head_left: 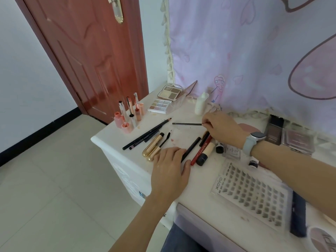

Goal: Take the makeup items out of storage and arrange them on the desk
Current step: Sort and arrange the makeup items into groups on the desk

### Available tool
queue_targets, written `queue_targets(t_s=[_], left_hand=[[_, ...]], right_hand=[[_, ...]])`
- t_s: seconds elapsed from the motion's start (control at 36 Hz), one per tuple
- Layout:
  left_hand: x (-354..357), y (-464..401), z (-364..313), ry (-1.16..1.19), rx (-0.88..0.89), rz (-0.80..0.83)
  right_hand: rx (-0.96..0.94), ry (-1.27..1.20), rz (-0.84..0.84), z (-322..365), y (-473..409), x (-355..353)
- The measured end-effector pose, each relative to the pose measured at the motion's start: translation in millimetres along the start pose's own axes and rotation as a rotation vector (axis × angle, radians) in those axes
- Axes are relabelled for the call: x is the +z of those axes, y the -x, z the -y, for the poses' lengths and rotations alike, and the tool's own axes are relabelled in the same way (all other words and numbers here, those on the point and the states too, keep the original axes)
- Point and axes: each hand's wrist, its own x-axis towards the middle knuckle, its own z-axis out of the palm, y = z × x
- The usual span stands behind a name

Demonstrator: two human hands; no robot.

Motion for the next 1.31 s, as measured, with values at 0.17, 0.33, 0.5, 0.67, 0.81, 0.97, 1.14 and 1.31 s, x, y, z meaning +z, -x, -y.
queue_targets(t_s=[0.17, 0.33, 0.5, 0.67, 0.81, 0.97, 1.14, 1.31], left_hand=[[0.7, 1.6, 0.1, -0.005, 0.003, 0.001], [1.2, 1.6, -0.5, 0.003, -0.002, -0.010], [0.0, 1.5, -1.7, -0.004, -0.013, 0.007], [-0.2, 0.9, -1.5, -0.001, -0.013, 0.005], [1.1, 1.5, -1.9, 0.006, -0.034, -0.004], [1.4, 2.1, -4.7, 0.052, -0.102, -0.034], [-1.0, 1.6, -8.3, 0.073, -0.115, -0.059], [-1.3, -0.2, -9.8, 0.137, -0.194, -0.112]], right_hand=[[0.121, -0.055, -0.014, 18.4, -10.3, 5.0], [0.189, -0.041, -0.012, 26.5, -18.0, 6.9], [0.211, -0.033, -0.054, 39.0, -25.6, 17.4], [0.213, -0.053, -0.068, 35.2, -23.9, 20.5], [0.128, -0.151, -0.121, 23.6, -11.0, 13.8], [-0.119, -0.133, 0.115, 14.0, 4.3, 5.0], [-0.229, -0.068, 0.187, 14.1, 12.3, 5.5], [-0.214, -0.149, 0.137, 10.5, 16.4, 3.3]])
